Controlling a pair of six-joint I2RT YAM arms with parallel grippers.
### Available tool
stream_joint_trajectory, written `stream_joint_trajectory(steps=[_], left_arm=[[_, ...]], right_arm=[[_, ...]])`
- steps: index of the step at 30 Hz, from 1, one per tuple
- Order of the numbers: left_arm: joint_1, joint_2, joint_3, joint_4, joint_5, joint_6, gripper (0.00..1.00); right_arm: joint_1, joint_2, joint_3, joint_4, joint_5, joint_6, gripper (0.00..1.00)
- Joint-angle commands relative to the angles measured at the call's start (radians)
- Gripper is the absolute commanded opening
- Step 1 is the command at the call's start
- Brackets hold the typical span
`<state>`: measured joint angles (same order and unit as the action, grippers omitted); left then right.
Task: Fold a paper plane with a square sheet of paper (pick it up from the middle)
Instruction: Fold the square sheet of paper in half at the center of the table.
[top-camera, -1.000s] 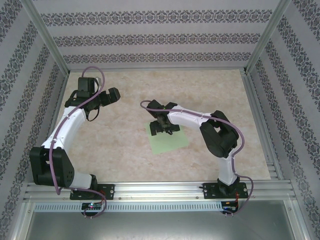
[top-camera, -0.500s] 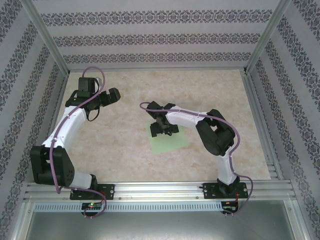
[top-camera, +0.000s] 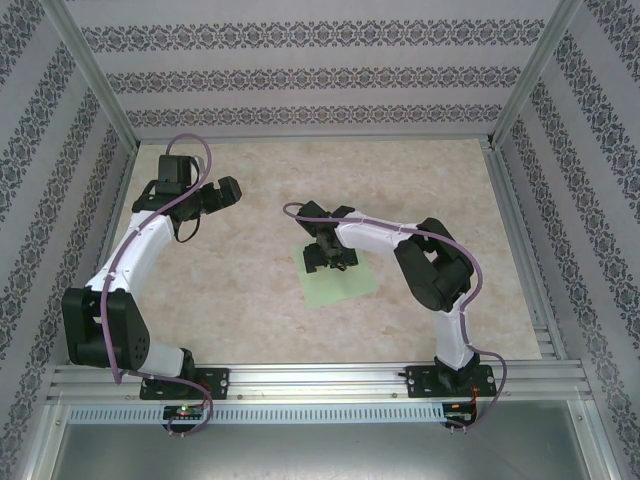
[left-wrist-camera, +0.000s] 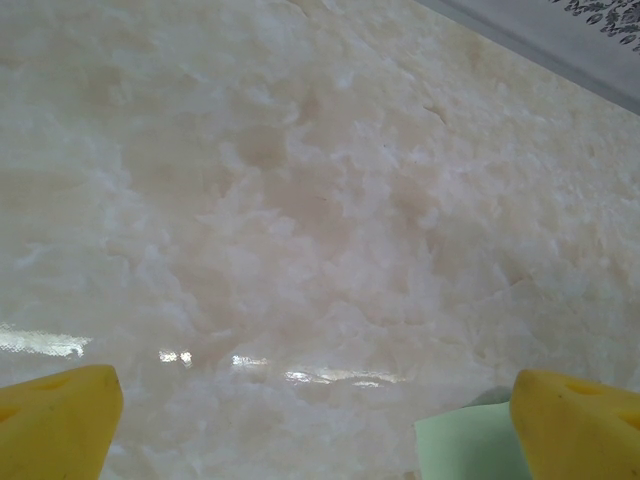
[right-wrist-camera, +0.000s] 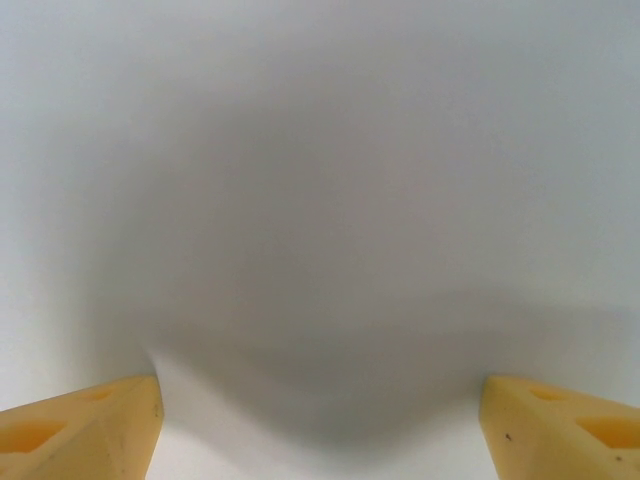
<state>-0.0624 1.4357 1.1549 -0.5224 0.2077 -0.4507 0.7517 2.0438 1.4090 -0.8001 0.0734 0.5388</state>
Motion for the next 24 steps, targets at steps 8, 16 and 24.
stream_joint_trajectory(steps=[8,16,24], left_arm=[[-0.011,0.010,0.011,-0.013,0.004,-0.010,1.00],[-0.011,-0.022,-0.025,0.043,0.037,-0.055,1.00],[-0.015,-0.025,-0.086,0.100,0.120,-0.097,1.00]], right_arm=[[0.001,0.010,-0.059,0.060,-0.075,-0.008,0.63],[0.012,-0.155,-0.112,0.364,-0.322,0.094,0.32],[-0.019,-0.228,-0.268,0.744,-0.543,0.250,0.25]])
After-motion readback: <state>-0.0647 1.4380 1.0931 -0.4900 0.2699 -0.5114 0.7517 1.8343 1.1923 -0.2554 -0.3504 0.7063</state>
